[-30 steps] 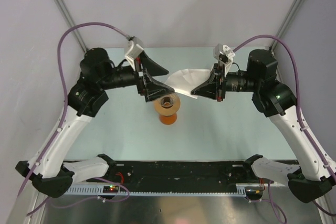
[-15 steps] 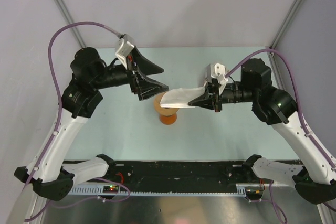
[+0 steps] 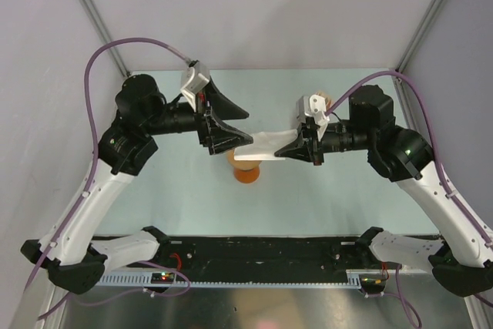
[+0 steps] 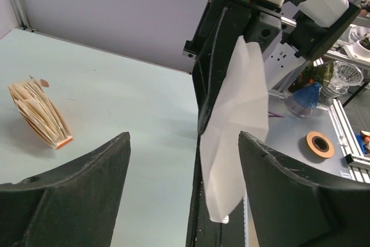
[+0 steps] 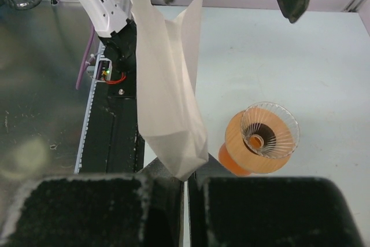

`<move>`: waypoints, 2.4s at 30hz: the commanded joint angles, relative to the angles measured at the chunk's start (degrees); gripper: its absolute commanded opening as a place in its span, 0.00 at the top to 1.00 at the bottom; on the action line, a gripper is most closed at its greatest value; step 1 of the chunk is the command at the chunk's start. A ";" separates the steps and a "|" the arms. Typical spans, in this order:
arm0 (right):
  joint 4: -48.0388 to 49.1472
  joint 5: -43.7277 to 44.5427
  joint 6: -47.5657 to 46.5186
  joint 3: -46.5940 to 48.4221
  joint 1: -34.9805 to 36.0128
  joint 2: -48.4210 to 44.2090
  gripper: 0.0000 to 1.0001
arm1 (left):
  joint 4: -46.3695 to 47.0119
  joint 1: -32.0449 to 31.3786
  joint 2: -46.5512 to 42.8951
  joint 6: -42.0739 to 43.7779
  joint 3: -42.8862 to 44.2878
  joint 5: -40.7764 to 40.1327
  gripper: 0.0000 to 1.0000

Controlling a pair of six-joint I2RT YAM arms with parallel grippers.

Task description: Place the coffee filter in the dripper

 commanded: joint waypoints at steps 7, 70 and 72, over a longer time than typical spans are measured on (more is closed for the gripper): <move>-1.09 -0.96 -1.24 4.84 0.90 1.83 0.98 | -0.72 -4.35 0.77 5.25 -1.47 0.85 0.38; 18.45 28.02 -9.10 -2.02 6.59 2.34 0.42 | 4.33 -5.28 -2.40 -13.08 -5.24 -26.37 1.00; 17.83 27.05 -9.83 -2.19 6.39 2.07 0.51 | 4.30 -5.31 -2.42 -13.20 -4.95 -26.81 1.00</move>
